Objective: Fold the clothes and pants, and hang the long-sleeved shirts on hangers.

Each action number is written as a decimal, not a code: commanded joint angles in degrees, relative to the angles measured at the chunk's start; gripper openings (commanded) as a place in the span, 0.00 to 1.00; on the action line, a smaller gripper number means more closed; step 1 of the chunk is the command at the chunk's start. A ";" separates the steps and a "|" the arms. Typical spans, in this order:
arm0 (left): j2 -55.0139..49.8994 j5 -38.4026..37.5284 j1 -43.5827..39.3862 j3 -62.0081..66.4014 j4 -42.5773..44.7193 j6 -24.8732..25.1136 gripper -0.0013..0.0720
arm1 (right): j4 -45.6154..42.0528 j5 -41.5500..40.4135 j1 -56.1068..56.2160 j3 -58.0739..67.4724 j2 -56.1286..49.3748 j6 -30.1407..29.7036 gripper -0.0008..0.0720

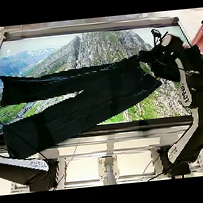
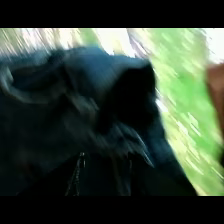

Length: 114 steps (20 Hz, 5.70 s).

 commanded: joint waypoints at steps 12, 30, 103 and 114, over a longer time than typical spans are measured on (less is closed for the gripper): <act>36.68 -15.32 16.15 -34.03 -2.47 19.26 0.42 | 3.91 15.76 -15.23 -10.43 5.20 -25.14 0.62; 45.53 -20.35 16.31 -41.44 -4.79 19.08 0.42 | 16.63 33.68 -14.29 -12.28 -3.93 -37.09 0.07; 32.63 -6.14 19.26 -31.36 -23.91 40.85 0.05 | 18.67 16.87 -39.50 -40.41 35.21 -37.83 0.06; 29.77 -8.11 28.39 -31.45 -38.10 49.70 0.05 | 21.18 23.39 -49.94 -46.66 48.57 -40.28 0.06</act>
